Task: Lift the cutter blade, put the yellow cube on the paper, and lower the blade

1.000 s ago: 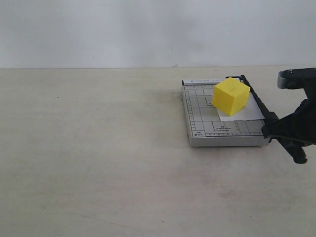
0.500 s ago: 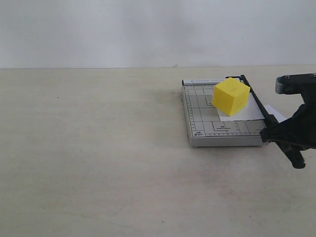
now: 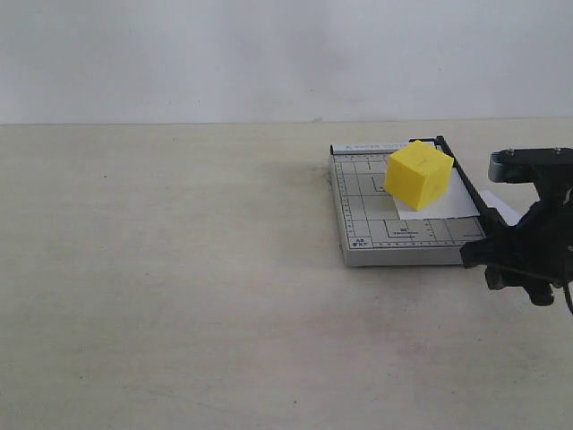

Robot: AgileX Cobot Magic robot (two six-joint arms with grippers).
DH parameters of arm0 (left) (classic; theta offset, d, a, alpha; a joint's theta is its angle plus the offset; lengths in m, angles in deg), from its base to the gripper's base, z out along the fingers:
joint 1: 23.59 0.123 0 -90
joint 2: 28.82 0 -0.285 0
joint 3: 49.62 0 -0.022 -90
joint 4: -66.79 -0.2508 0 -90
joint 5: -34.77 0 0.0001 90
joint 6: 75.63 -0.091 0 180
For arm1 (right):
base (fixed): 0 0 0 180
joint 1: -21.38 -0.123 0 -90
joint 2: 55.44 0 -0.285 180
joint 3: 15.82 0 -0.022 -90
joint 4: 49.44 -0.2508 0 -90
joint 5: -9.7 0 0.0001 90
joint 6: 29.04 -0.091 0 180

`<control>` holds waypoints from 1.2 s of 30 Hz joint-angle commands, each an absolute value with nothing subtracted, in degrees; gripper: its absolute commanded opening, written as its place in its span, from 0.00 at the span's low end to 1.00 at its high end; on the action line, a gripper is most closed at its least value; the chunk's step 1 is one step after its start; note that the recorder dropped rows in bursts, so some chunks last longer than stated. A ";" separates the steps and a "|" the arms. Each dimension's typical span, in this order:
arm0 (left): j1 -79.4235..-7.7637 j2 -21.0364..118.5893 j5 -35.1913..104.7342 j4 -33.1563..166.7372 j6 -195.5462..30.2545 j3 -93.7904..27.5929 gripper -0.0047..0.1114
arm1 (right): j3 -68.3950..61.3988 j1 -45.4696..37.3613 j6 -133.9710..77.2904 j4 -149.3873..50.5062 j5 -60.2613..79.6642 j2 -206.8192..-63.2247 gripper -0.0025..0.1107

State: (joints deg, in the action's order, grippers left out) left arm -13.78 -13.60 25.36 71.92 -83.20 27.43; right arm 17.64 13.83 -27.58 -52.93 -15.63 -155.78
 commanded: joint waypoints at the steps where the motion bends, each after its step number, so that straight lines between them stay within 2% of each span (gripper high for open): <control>1: -14.06 -13.80 26.14 71.89 -82.44 27.59 0.08 | 18.01 13.37 -27.24 -54.01 -16.33 -155.61 0.48; 10: -14.06 -13.80 26.14 71.89 -82.44 27.59 0.08 | 11.88 13.37 -29.41 -48.64 -27.59 -145.31 0.47; 12: -14.06 -13.80 26.14 71.89 -82.44 27.59 0.08 | 10.87 13.37 -30.97 -48.64 -29.65 -141.27 0.44; 14: -14.06 -13.80 26.14 71.89 -82.44 27.59 0.08 | 11.47 13.37 -33.40 -48.64 -28.43 -136.14 0.32; 17: -14.06 -13.80 26.14 71.89 -82.44 27.59 0.08 | 16.97 13.37 -33.94 -50.38 -16.87 -125.91 0.03; 20: -14.06 -13.80 26.14 71.89 -82.44 27.59 0.08 | 28.12 13.37 -32.46 -51.97 1.31 -111.75 0.02; 23: -14.06 -13.80 26.14 71.89 -82.44 27.59 0.08 | 37.68 13.37 -32.47 -51.97 9.70 -96.07 0.02; 29: -14.06 -13.80 26.14 71.89 -82.44 27.59 0.08 | 45.46 13.37 -30.76 -51.97 10.47 -76.72 0.02; 36: -14.06 -13.80 26.14 71.89 -82.44 27.59 0.08 | 45.57 13.37 -31.59 -51.97 0.26 -67.19 0.02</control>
